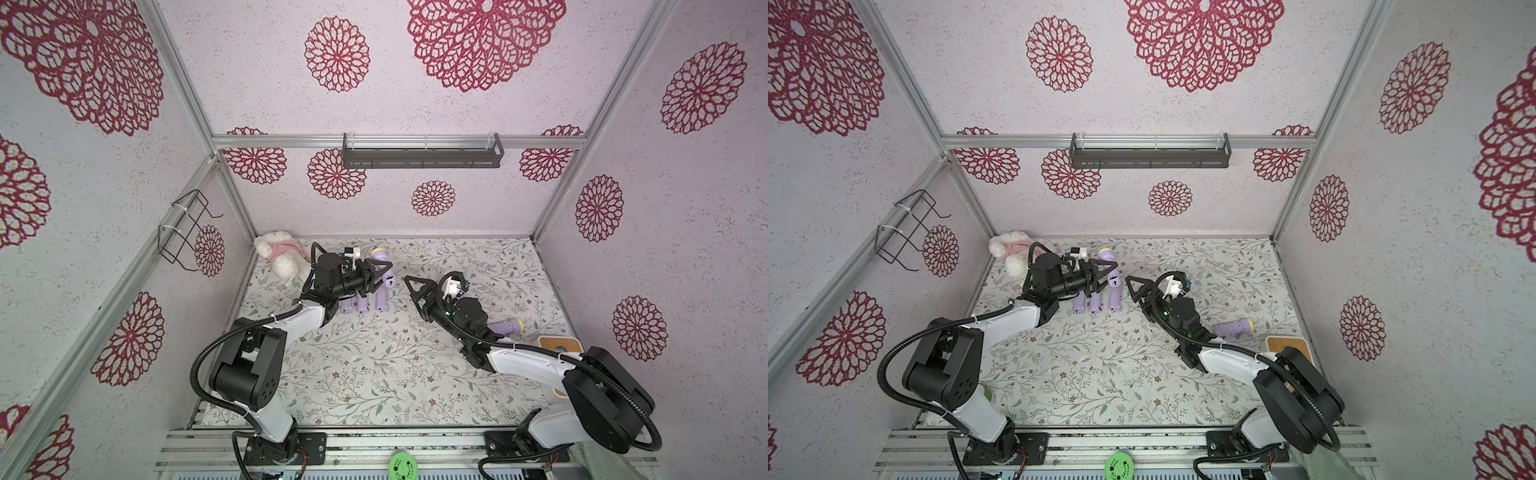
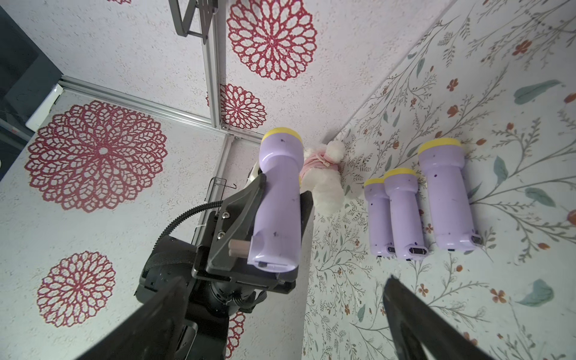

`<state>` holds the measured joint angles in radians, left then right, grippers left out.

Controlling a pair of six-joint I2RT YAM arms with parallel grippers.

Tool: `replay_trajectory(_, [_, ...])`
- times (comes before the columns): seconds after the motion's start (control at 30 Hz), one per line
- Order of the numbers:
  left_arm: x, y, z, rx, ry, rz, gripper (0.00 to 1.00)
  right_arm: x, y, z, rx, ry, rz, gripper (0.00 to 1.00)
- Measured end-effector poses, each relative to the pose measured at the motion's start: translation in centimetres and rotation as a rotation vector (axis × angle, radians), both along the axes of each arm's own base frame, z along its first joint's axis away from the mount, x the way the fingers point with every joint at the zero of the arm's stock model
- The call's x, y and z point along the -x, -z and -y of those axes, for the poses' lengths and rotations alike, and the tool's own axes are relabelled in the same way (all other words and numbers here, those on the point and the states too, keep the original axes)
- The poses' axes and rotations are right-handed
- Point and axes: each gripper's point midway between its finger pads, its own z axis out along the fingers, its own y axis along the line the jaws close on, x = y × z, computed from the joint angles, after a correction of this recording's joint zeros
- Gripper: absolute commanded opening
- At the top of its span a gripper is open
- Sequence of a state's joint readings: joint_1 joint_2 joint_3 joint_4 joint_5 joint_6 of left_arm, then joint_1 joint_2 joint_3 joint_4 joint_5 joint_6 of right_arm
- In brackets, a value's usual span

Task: Close the plug at the bottom of the flashlight
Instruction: Close the plug of the flashlight.

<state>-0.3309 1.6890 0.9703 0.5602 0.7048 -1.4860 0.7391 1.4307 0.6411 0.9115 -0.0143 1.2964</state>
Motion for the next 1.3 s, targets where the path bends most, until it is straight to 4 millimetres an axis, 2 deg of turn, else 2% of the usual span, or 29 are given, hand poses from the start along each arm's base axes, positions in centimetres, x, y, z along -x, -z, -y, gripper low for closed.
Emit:
replay_trajectory(0.17, [-0.4, 0.0, -0.5, 0.002, -0.02, 0.001, 0.0, 0.5, -0.7, -1.0, -0.043, 0.011, 0.027, 0.97])
replay_trajectory(0.4, [-0.7, 0.1, -1.0, 0.0, -0.041, -0.002, 0.0, 0.2, 1.2, -2.0, -0.062, 0.031, -0.014, 0.93])
replay_trajectory(0.6, [-0.8, 0.2, -1.1, -0.001, -0.047, -0.003, 0.0, 0.0, 0.7, -2.0, -0.099, 0.052, 0.0, 0.86])
replay_trajectory(0.87, [-1.0, 0.4, -1.1, -0.004, -0.053, -0.008, 0.0, -0.1, 2.0, -2.8, -0.106, 0.045, -0.023, 0.81])
replay_trajectory(1.13, [-1.0, 0.6, -1.1, -0.005, -0.054, -0.011, 0.0, -0.5, 0.9, -3.5, -0.138, 0.038, -0.005, 0.79])
replay_trajectory(1.3, [-1.0, 0.6, -1.2, -0.005, -0.056, -0.012, 0.0, -0.8, 1.5, -4.1, -0.148, 0.034, -0.02, 0.76])
